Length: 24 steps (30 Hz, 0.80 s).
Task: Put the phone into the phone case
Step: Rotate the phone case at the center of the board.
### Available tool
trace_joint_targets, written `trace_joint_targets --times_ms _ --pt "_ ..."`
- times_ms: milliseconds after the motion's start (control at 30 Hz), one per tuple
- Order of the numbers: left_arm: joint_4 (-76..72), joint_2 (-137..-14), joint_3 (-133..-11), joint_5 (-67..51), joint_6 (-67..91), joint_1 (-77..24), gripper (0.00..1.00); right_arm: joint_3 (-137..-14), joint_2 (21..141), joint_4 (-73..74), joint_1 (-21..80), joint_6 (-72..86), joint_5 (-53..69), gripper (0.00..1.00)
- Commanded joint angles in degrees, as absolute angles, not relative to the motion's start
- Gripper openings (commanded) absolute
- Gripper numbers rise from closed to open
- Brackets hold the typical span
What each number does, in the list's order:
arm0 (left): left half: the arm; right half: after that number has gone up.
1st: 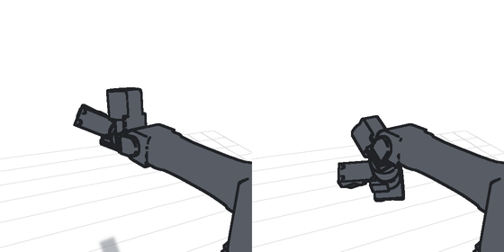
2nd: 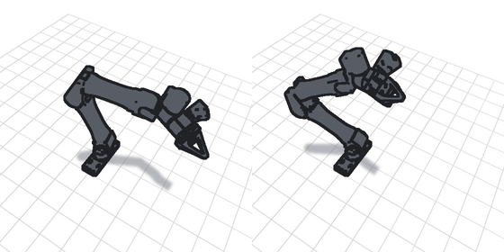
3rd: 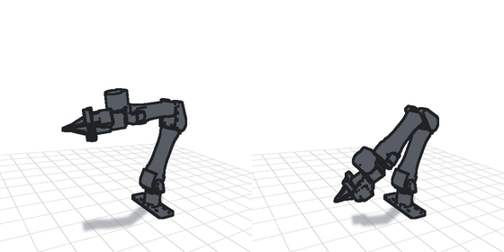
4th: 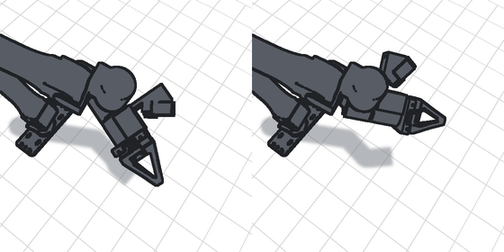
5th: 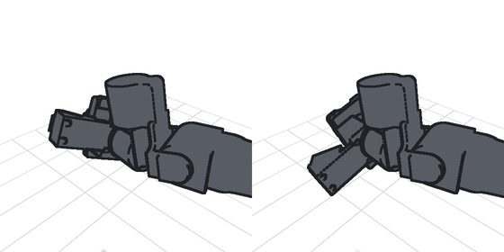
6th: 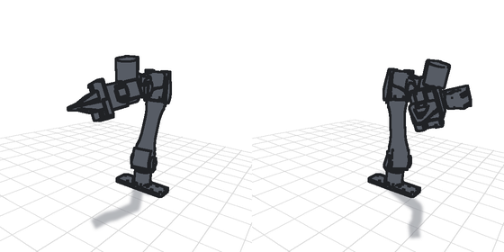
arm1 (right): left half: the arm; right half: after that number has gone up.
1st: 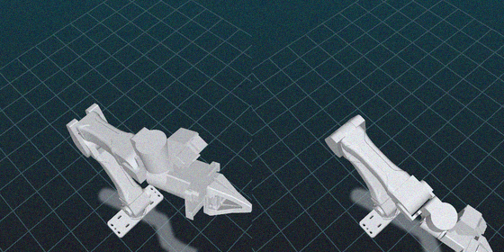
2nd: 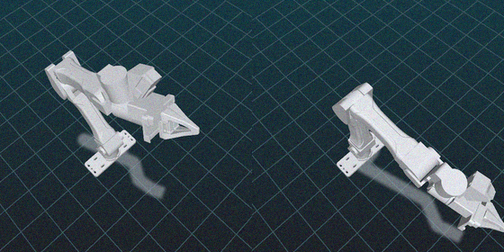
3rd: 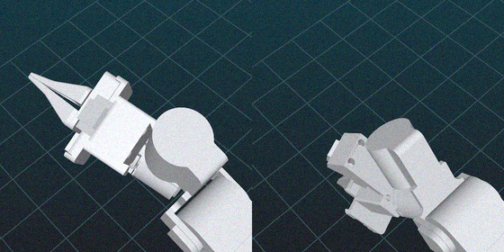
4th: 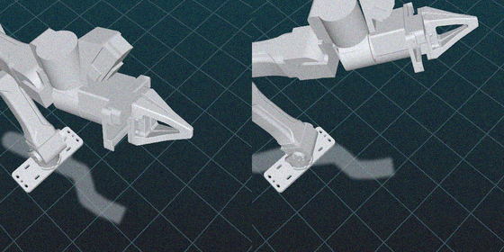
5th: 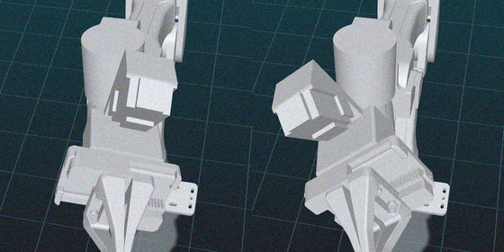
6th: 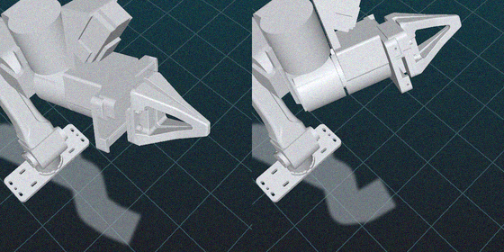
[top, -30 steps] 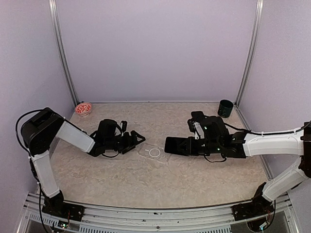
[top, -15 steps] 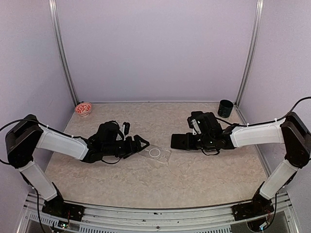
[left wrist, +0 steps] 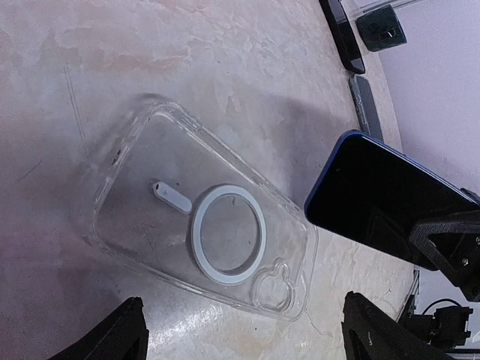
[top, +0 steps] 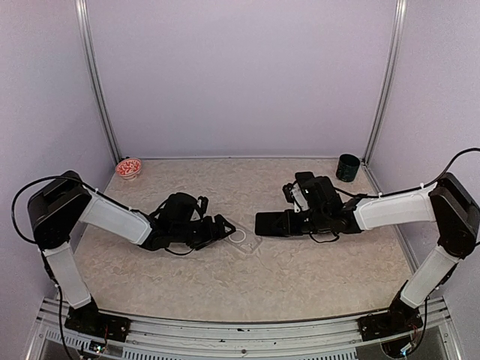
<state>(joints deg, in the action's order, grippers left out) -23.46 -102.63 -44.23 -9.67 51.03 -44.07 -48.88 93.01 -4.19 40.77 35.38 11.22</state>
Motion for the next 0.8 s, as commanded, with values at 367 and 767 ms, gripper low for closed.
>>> trace_joint_targets --times_ms 367,767 --pt "-20.9 -111.7 -55.9 -13.1 48.9 -41.8 0.88 -45.8 88.6 -5.3 43.0 35.2 12.2 0.00" --pt "-16.8 -117.9 -65.2 -14.6 47.6 -40.5 0.88 -46.5 84.8 -3.6 43.1 34.5 4.8 0.00"
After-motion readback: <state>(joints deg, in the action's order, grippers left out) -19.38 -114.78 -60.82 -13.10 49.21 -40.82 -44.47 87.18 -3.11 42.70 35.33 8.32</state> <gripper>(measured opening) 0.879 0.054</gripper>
